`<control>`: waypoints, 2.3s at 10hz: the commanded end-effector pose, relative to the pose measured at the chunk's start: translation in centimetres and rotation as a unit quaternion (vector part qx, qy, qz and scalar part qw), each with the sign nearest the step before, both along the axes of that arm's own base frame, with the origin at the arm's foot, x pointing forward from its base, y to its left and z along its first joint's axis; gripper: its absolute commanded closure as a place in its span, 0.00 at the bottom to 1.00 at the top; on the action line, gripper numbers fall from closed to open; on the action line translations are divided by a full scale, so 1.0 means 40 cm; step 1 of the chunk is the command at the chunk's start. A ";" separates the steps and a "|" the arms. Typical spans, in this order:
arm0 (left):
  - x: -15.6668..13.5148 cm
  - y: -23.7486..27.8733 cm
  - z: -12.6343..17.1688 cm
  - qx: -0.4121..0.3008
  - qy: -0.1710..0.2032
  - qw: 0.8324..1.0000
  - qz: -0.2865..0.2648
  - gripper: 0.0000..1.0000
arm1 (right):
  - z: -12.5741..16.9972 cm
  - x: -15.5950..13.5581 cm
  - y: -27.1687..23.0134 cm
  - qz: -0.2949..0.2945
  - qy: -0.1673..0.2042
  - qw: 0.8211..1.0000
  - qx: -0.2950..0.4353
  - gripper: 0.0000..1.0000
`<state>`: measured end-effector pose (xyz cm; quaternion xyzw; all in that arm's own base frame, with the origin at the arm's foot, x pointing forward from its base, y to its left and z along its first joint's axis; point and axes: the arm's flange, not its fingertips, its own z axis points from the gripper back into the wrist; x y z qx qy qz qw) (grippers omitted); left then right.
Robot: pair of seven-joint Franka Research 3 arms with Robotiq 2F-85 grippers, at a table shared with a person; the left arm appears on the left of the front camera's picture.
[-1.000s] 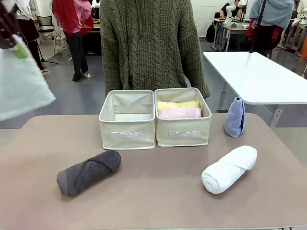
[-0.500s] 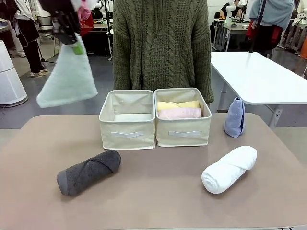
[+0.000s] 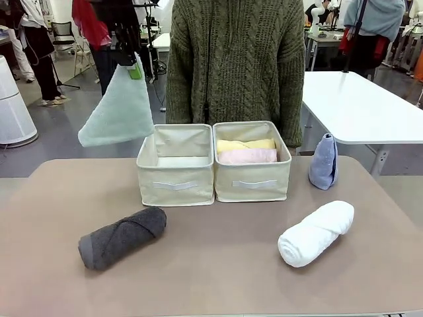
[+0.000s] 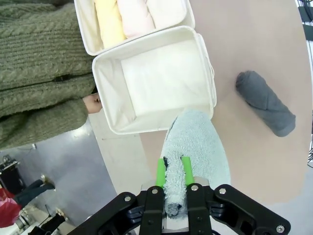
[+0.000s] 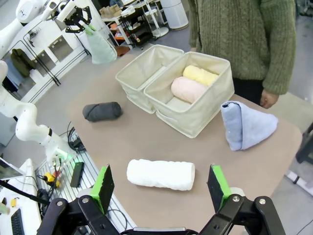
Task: Sort the towels based on their folding style.
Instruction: Pick up one triangle-folded towel and place it in the left Fabric basket.
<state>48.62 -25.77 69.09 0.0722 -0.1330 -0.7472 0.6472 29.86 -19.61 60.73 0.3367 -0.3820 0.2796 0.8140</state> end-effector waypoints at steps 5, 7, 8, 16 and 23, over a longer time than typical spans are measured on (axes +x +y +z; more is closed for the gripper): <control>-0.172 0.223 0.046 -0.018 0.000 1.000 -0.005 0.86 | -0.004 0.001 0.002 0.004 -0.006 1.000 0.003 0.00; -0.261 0.354 0.072 -0.050 -0.023 0.998 0.015 0.86 | -0.004 0.001 0.002 0.004 -0.006 1.000 0.003 0.00; -0.281 0.396 0.087 -0.056 -0.027 0.997 0.034 0.86 | -0.004 0.001 0.002 0.004 -0.006 1.000 0.003 0.00; -0.315 0.458 0.083 -0.065 -0.039 0.993 0.086 0.86 | -0.004 0.001 0.002 0.004 -0.006 1.000 0.003 0.00; -0.340 0.512 0.085 -0.070 -0.044 0.988 0.128 0.86 | -0.004 0.001 0.002 0.004 -0.006 1.000 0.003 0.00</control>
